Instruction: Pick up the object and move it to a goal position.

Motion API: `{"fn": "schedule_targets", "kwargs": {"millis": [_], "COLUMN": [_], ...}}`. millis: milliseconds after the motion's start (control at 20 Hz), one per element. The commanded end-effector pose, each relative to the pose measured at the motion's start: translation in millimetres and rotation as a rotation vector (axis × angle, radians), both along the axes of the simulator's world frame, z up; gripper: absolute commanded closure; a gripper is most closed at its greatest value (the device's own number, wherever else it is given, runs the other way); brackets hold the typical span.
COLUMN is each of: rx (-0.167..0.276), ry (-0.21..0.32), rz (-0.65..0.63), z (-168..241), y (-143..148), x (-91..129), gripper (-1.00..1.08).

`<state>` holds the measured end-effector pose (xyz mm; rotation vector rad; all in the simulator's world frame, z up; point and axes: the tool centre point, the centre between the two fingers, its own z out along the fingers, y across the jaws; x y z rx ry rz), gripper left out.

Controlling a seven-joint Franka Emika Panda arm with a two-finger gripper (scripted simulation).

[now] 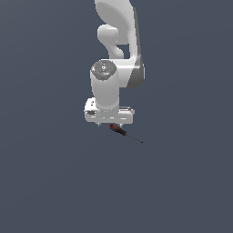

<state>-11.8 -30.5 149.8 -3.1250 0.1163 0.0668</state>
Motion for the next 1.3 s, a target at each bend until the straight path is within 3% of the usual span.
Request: {"fn": "schedule_targets", "kwargs": {"millis": [0,800,1250], "rx": [0.0,0.005,0.002], "ry": [0.0,0.03,0.023], "rz": [0.0,0.034,0.152], "z": [0,-4,-14], "y": [0,-2,6], "x": [0,-5,-7], "gripper": [-0.92,-0.92,-0.92]}}
